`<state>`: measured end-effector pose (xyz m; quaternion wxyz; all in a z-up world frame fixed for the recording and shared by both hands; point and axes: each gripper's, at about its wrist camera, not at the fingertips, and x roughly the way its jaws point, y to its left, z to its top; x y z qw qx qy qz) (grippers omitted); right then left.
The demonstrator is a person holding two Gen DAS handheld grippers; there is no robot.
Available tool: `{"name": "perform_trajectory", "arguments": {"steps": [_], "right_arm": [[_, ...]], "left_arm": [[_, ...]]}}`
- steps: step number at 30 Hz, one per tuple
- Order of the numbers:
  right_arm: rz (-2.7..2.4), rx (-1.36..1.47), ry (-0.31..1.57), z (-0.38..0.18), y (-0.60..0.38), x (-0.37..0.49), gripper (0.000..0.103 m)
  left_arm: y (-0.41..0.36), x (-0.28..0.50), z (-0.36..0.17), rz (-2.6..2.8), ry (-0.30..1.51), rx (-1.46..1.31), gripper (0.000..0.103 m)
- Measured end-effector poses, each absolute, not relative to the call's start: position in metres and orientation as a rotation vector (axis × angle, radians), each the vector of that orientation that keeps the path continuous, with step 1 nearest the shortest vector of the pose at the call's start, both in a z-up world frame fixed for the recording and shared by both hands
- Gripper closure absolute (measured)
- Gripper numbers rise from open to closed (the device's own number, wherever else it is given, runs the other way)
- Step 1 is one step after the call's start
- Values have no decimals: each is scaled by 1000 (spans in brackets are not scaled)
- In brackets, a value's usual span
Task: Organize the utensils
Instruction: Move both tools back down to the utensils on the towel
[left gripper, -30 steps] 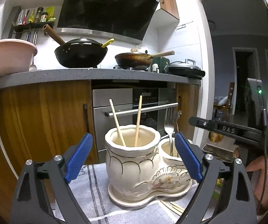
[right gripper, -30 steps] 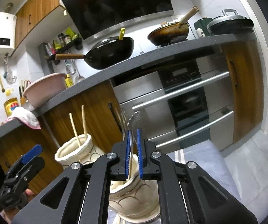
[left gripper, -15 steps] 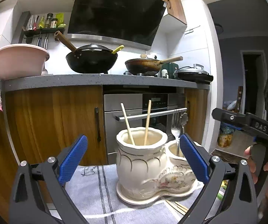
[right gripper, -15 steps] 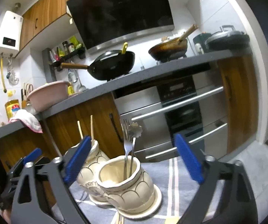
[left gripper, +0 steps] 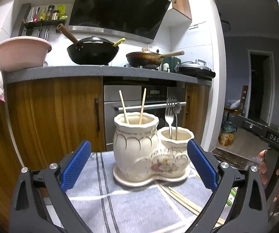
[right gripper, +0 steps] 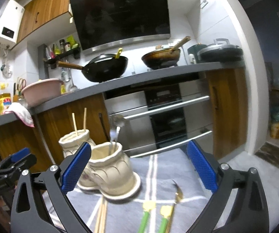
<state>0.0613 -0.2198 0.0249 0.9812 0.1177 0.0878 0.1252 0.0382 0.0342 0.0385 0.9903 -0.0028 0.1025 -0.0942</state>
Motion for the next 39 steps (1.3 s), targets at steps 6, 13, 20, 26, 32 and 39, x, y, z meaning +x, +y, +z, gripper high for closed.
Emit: {"name": "perform_trajectory", "arguments": {"steps": [6,13,20,26,32,39], "right_arm": [[204,260,214,13,-243,50,5],[174,208,271,-2,-253,45,5],[198,164,319,-11,-248,53,5],[191,131,377,-20,-244,62,5],[201,126,423,-26,-240,67,5],[204,111,426,-26,-237,66,5]], "left_arm": [[33,31,30,-170,265,-6,6],[24,30,15,-174,352,35,6],[-4,44,-13,-186,554,78,6],[-20,53,-34,-177,675,72,6],[-38,58,-50,-176,759,94,6],[-52,63,-58,-142,789,153,6]]}}
